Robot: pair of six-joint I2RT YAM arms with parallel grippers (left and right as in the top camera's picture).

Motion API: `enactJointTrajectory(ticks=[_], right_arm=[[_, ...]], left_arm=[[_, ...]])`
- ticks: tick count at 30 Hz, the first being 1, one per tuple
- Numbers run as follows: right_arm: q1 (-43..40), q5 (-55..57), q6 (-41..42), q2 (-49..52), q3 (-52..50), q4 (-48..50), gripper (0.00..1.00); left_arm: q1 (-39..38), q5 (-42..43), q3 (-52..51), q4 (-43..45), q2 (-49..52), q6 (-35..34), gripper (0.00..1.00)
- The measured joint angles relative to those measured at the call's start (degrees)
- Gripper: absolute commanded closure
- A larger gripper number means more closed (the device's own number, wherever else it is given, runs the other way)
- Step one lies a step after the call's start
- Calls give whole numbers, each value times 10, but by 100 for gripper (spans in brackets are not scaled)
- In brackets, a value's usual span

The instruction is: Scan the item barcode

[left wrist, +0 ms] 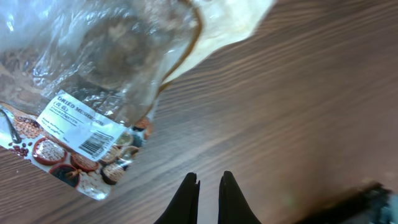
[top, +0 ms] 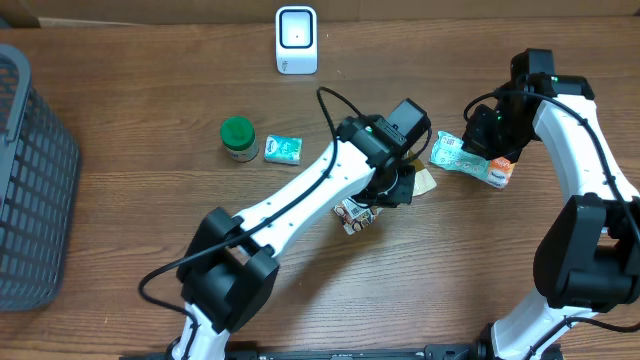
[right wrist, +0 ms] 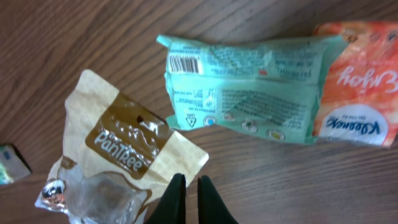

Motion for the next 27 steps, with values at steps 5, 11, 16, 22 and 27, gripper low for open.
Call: enactJointTrajectory(ticks=[5,11,16,22,27], right_arm=[[1,-3,-12,0,0,-5,92],[1,-3,-18,0,0,-7,92],[1,-4,-21,0,0,-10,91],[1,-21,-49,0,0,-6,82],[4,-65,-107,0,0,5,62]], left_arm=[[5,-22,0,-21,44,2,96],[5,-43,0,-26,88,3,96],[10,-80,-1,-40,90,12,96],[31,-156,-2,-76,90,32,96],[45,-231,-2,-83,90,46,96]])
